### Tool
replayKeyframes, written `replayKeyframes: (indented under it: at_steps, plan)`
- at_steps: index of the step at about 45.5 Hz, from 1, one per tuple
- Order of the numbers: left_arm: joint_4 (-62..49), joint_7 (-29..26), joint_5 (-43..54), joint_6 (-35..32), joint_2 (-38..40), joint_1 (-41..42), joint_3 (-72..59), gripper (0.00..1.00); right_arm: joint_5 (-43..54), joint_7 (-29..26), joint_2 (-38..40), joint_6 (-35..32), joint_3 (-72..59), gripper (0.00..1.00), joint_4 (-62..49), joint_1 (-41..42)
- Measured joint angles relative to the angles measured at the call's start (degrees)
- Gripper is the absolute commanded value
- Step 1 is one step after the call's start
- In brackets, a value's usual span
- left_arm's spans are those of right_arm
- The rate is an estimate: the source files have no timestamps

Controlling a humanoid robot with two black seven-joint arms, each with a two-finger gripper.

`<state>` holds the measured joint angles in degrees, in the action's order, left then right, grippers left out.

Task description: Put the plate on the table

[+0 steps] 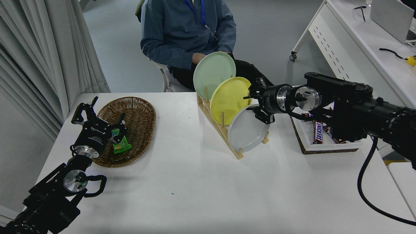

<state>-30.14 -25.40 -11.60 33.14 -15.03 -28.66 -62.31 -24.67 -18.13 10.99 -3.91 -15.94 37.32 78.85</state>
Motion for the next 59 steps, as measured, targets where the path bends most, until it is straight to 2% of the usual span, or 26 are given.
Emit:
replayKeyframes:
  at_steps: [34,40,59]
  plan:
    - [0.00,0.00,0.00,0.00,0.00,-0.01,0.00,1.00,0.15,-0.71,-0.04,0.04,0.13,0.23,-0.29,-0.01]
    - [0.01,0.00,0.00,0.00,0.00,-0.01,0.00,1.00,0.15,-0.77,-0.04,0.04,0.13,0.16,-0.30,-0.01]
    - [0.01,0.00,0.00,0.00,0.00,-0.01,0.00,1.00,0.01,-2.35,-0.02,0.09,0.18,0.09,-0.32,-0.01]
